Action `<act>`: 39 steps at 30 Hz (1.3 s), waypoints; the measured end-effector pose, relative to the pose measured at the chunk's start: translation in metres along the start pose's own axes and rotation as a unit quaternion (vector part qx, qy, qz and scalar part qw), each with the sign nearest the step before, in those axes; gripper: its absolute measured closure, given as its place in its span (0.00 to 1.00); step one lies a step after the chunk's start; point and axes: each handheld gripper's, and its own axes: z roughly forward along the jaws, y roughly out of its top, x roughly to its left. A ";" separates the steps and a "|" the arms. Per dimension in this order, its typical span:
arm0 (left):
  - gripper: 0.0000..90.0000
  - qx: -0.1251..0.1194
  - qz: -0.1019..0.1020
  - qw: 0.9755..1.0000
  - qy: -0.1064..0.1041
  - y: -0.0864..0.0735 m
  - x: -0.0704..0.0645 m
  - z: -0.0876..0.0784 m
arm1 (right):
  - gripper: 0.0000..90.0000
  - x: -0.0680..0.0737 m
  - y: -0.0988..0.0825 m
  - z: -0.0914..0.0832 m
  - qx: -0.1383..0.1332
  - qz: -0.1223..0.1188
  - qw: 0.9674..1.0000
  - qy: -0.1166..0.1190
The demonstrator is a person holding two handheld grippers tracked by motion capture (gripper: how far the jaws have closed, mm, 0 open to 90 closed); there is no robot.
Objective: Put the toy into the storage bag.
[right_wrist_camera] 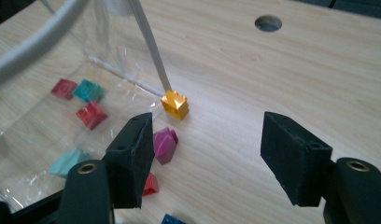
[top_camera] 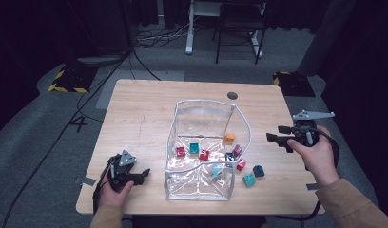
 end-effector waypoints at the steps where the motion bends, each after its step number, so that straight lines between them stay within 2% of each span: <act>1: 0.27 0.000 0.000 1.000 0.000 0.000 0.000 0.000 | 0.38 0.000 -0.005 0.002 0.004 0.001 1.000 0.000; 4: 0.27 0.000 0.000 1.000 0.000 0.000 0.000 0.000 | 0.38 0.001 -0.015 0.005 0.009 0.002 1.000 0.000; 7: 0.27 0.000 0.000 1.000 0.000 0.000 0.000 0.000 | 0.37 0.006 -0.027 0.009 0.016 -0.009 1.000 -0.002; 17: 0.27 0.000 0.000 1.000 0.000 0.000 0.000 0.000 | 0.35 0.015 -0.060 0.027 0.040 -0.010 0.999 0.007; 20: 0.27 0.000 0.000 1.000 0.000 0.000 0.000 0.000 | 0.35 0.018 -0.069 0.033 0.043 -0.024 0.999 -0.006; 24: 0.27 0.000 0.000 1.000 0.000 0.000 0.000 0.000 | 0.35 0.023 -0.080 0.042 0.054 -0.026 0.998 -0.002; 27: 0.27 0.000 0.000 1.000 0.000 0.000 0.000 0.000 | 0.35 0.024 -0.087 0.048 0.064 -0.024 0.998 0.002; 33: 0.27 0.000 0.000 1.000 0.000 0.000 0.000 0.000 | 0.35 0.021 -0.103 0.068 0.089 -0.024 0.996 -0.005; 35: 0.27 0.000 0.002 1.000 0.001 0.000 0.000 0.000 | 0.36 0.021 -0.107 0.071 0.091 -0.024 0.996 -0.007; 39: 0.27 0.000 0.000 1.000 0.000 0.000 0.000 0.000 | 0.47 0.024 -0.113 0.077 0.096 -0.045 0.994 -0.010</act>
